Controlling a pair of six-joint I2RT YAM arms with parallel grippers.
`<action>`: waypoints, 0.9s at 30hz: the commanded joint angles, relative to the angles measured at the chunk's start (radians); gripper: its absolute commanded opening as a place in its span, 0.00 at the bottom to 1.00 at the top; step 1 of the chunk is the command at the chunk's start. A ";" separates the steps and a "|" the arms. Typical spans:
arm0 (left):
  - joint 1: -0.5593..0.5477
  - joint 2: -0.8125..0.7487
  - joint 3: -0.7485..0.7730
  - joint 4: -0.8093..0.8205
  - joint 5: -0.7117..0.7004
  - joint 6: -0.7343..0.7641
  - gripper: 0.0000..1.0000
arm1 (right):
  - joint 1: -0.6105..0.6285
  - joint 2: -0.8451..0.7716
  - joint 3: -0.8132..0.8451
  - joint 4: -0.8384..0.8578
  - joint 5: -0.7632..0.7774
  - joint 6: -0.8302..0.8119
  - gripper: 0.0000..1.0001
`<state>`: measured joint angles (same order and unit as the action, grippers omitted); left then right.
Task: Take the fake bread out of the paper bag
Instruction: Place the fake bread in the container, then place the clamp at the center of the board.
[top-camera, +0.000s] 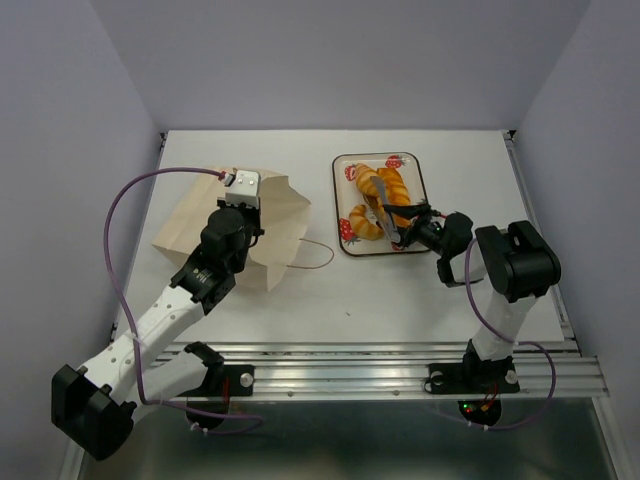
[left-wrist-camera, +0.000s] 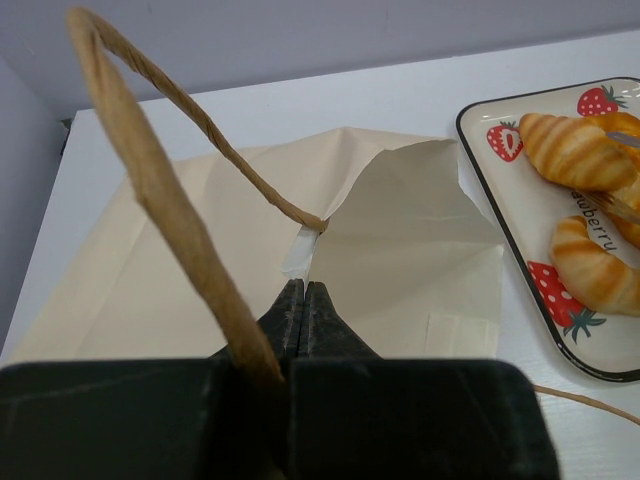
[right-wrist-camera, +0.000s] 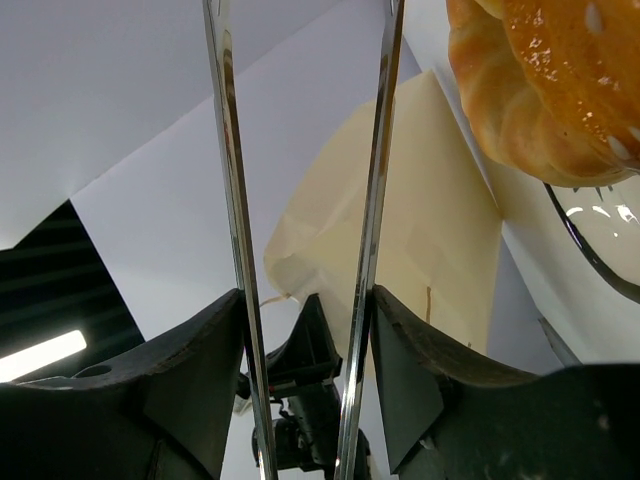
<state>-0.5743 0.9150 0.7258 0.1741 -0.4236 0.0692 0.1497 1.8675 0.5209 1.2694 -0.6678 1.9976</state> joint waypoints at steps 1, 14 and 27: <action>0.001 -0.022 -0.008 0.033 -0.017 -0.009 0.00 | -0.007 -0.004 0.027 0.202 -0.052 0.158 0.56; 0.002 -0.019 -0.014 0.039 -0.007 -0.009 0.00 | -0.007 -0.051 -0.051 0.324 -0.082 0.233 0.53; 0.002 -0.022 -0.017 0.044 0.009 -0.009 0.00 | -0.007 -0.235 -0.032 0.228 -0.220 0.144 0.23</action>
<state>-0.5743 0.9150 0.7258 0.1745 -0.4183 0.0689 0.1497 1.6787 0.4500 1.2812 -0.8234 1.9987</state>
